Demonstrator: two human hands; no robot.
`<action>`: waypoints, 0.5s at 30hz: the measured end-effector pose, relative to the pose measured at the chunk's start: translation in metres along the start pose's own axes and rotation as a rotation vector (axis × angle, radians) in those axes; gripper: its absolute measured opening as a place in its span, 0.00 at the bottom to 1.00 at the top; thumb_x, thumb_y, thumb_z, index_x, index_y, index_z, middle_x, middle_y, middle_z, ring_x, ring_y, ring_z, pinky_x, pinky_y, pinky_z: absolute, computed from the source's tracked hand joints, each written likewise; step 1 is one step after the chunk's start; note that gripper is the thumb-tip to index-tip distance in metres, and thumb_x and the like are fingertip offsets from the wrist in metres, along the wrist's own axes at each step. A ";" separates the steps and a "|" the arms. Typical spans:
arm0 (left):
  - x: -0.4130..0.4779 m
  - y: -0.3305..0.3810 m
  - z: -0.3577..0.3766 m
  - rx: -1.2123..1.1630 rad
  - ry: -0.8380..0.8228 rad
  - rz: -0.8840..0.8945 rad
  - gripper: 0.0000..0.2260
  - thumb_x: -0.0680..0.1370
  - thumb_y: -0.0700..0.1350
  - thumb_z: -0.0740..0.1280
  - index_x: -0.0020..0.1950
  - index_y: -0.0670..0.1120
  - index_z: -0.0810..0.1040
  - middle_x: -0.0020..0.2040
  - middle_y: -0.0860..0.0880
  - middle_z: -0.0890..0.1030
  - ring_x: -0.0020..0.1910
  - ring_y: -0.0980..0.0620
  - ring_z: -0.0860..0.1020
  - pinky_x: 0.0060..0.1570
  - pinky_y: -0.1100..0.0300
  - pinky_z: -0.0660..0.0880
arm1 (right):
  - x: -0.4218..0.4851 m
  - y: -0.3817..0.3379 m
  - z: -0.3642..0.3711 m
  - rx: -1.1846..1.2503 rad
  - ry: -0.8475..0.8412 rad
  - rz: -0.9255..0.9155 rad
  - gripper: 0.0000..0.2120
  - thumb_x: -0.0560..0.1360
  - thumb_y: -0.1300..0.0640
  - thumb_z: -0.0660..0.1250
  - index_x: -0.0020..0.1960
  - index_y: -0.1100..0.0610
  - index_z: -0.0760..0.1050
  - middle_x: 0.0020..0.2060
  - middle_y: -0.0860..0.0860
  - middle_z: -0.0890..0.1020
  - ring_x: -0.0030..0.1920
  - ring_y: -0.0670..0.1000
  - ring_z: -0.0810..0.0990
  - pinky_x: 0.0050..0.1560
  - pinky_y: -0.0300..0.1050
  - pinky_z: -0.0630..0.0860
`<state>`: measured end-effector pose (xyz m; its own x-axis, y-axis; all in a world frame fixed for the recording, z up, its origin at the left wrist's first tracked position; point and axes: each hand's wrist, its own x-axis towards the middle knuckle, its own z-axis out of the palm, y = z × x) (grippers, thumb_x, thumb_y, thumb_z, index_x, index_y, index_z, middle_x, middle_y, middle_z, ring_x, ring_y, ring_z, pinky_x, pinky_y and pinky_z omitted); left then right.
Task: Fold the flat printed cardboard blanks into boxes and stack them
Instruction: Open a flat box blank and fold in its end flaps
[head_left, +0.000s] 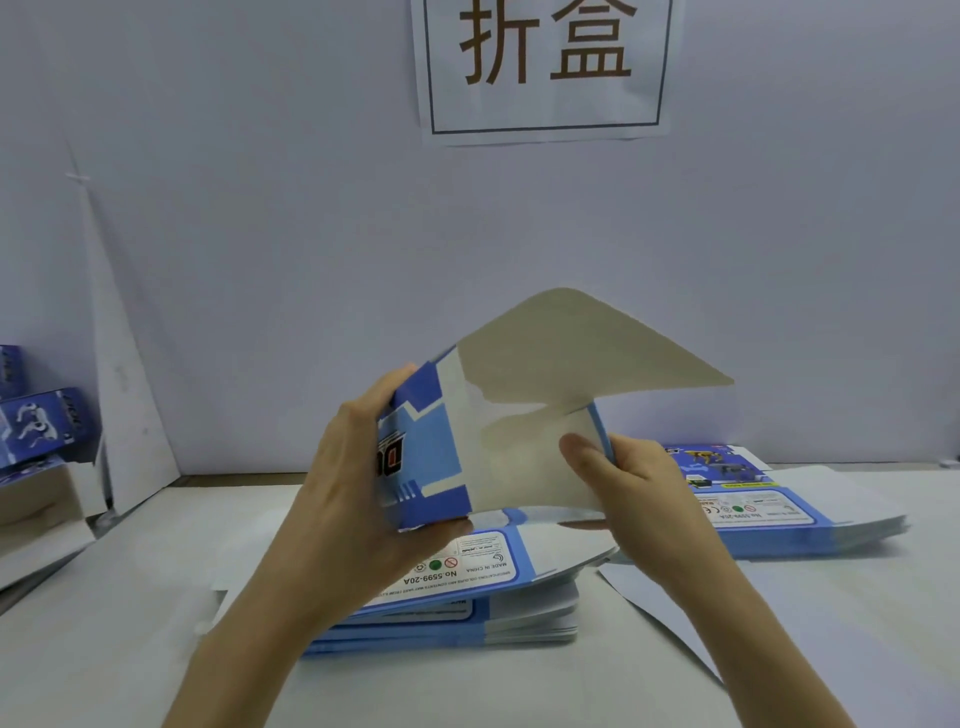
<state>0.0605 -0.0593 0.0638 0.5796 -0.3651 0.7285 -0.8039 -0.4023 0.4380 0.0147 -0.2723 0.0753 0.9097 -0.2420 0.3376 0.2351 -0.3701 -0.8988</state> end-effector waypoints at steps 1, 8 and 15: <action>0.000 -0.001 0.000 0.012 0.012 -0.014 0.45 0.61 0.55 0.76 0.73 0.58 0.55 0.66 0.61 0.68 0.61 0.60 0.73 0.51 0.72 0.74 | 0.000 -0.001 0.002 -0.006 0.018 -0.031 0.21 0.79 0.50 0.62 0.36 0.65 0.73 0.26 0.47 0.74 0.29 0.46 0.72 0.30 0.35 0.73; 0.000 0.003 -0.001 -0.050 0.029 -0.009 0.41 0.62 0.49 0.75 0.72 0.58 0.59 0.64 0.62 0.66 0.61 0.68 0.68 0.47 0.81 0.69 | -0.001 -0.004 0.000 0.070 0.025 0.028 0.14 0.79 0.53 0.63 0.37 0.56 0.78 0.30 0.49 0.78 0.32 0.50 0.79 0.30 0.43 0.80; -0.003 0.006 0.004 -0.268 0.019 -0.290 0.39 0.70 0.60 0.70 0.69 0.73 0.45 0.64 0.78 0.60 0.56 0.84 0.62 0.46 0.85 0.65 | -0.003 -0.001 0.000 -0.109 -0.097 0.147 0.17 0.82 0.49 0.55 0.41 0.58 0.72 0.21 0.55 0.79 0.16 0.47 0.70 0.19 0.34 0.64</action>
<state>0.0543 -0.0645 0.0622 0.7874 -0.2523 0.5625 -0.6147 -0.2518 0.7475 0.0118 -0.2708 0.0751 0.9614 -0.2152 0.1715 0.0634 -0.4332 -0.8991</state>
